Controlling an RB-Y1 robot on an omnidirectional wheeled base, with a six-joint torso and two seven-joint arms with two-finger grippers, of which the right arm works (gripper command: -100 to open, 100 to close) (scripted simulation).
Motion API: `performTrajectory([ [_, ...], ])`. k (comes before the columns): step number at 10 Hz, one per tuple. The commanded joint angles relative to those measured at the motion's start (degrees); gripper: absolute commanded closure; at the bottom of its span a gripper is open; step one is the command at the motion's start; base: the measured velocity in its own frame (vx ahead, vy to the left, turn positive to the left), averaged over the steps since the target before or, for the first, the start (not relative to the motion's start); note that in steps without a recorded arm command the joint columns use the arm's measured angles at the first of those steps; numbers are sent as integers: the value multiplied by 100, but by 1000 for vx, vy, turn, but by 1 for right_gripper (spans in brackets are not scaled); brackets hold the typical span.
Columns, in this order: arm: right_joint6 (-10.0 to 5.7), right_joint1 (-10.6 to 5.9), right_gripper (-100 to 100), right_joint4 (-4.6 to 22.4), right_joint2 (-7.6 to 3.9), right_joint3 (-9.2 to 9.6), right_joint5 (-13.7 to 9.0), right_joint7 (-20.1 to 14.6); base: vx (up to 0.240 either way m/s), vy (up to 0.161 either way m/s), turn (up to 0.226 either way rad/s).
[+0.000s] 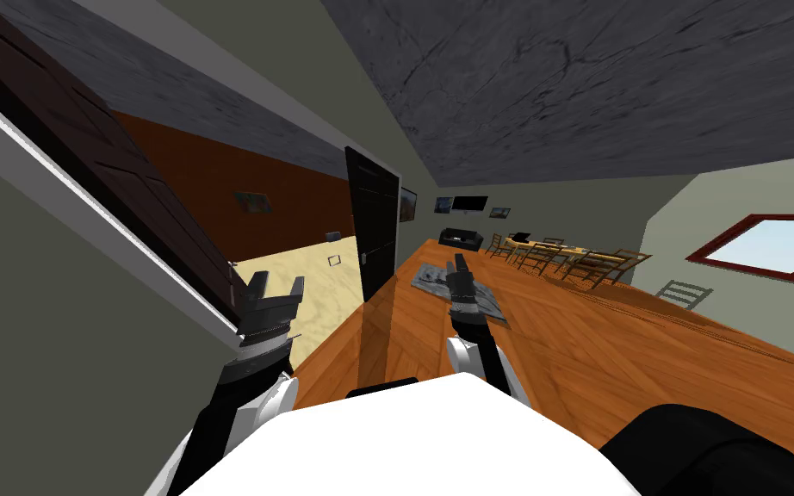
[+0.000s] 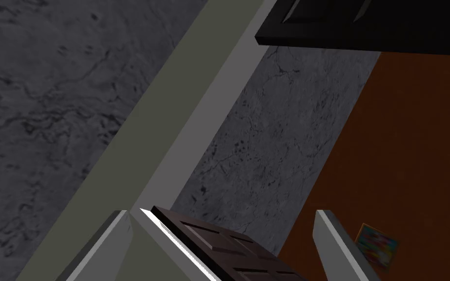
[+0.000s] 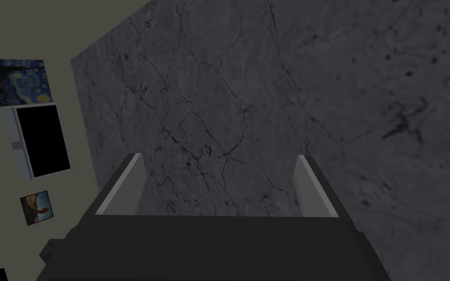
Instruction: Push the door open
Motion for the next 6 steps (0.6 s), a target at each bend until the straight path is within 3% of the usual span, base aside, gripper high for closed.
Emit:
performTrajectory([
  [1, -37, -54, -100, 159, -72, 9, -19, -9, 132, 25, 86],
  [6, -178, -260, -100, 772, -281, 43, -91, -43, 93, -23, 112],
])
